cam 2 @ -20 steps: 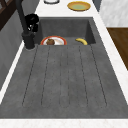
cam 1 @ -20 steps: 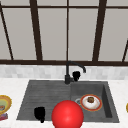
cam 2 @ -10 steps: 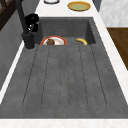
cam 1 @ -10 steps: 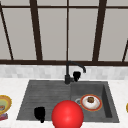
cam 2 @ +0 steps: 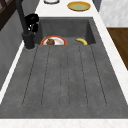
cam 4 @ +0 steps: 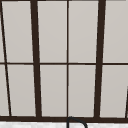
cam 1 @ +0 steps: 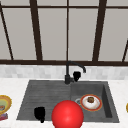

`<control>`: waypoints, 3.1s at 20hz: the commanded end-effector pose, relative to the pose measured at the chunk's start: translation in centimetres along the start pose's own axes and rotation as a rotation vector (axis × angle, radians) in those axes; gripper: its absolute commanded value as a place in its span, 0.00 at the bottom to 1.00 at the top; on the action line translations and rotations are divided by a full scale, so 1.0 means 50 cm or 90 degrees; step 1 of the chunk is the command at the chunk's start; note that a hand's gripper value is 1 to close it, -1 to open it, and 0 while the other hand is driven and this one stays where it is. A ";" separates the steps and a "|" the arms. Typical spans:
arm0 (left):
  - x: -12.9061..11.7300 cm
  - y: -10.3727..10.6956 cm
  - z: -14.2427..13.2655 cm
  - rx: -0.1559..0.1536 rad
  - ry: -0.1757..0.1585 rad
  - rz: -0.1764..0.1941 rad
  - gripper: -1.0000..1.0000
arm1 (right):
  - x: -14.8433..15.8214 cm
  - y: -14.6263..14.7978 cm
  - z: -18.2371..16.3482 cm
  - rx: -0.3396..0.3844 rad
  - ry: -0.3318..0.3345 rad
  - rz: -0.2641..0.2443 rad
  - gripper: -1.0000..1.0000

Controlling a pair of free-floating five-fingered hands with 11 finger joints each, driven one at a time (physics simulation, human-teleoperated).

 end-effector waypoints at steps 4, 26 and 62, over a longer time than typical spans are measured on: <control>0.000 0.000 0.000 0.000 0.000 0.000 0.50 | -0.024 0.028 -0.033 0.050 -0.015 -0.038 1.00; 0.000 0.000 0.000 0.000 0.000 0.000 0.50 | -0.009 0.018 -0.013 0.044 0.004 -0.040 1.00; 0.000 0.000 0.000 0.000 0.000 0.000 0.50 | -0.306 0.110 0.130 0.064 -0.177 -0.161 0.00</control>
